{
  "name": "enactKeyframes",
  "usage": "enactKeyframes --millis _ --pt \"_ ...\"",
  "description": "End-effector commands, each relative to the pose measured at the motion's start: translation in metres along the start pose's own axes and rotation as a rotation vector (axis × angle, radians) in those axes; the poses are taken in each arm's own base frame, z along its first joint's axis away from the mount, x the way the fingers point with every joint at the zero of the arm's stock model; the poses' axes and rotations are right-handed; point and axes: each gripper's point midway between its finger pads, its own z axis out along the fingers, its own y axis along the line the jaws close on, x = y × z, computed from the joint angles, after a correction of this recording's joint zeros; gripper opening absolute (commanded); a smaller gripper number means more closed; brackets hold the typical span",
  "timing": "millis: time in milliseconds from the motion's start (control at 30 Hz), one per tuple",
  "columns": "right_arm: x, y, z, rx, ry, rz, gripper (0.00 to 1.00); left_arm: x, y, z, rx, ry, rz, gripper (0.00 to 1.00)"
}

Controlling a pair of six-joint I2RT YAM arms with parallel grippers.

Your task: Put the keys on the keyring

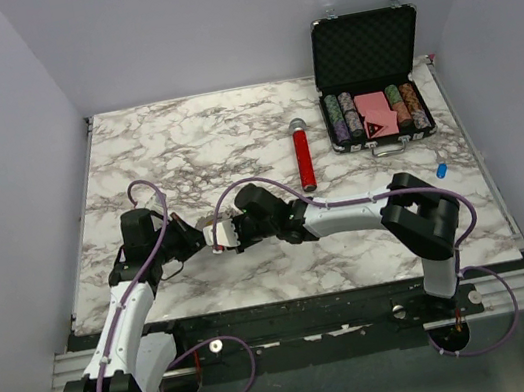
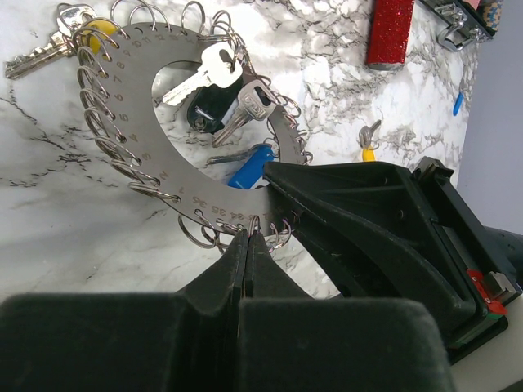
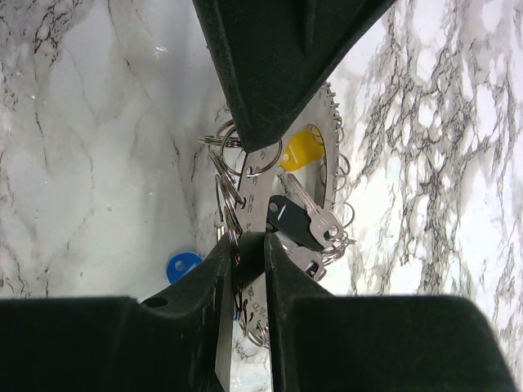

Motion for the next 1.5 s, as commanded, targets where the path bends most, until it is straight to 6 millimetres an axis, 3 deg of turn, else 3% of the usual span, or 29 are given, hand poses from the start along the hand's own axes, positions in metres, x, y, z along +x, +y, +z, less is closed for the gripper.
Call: enactKeyframes --millis 0,533,867,1100,1467 --pt "0.003 0.016 0.0 -0.056 0.005 0.048 0.21 -0.011 -0.005 -0.001 0.009 -0.025 0.034 0.0" --pt "-0.001 0.015 -0.003 -0.048 -0.002 0.075 0.27 -0.021 -0.011 -0.009 0.024 -0.093 0.124 0.0" --pt "-0.025 0.011 -0.02 -0.073 -0.063 0.118 0.55 -0.03 -0.019 -0.018 0.031 -0.132 0.244 0.0" --pt "-0.038 0.022 -0.043 -0.166 -0.078 0.149 0.77 -0.035 -0.026 -0.025 0.048 -0.155 0.327 0.0" --pt "-0.058 0.023 -0.102 -0.333 -0.135 0.194 0.81 -0.043 -0.054 -0.034 0.098 -0.175 0.495 0.0"
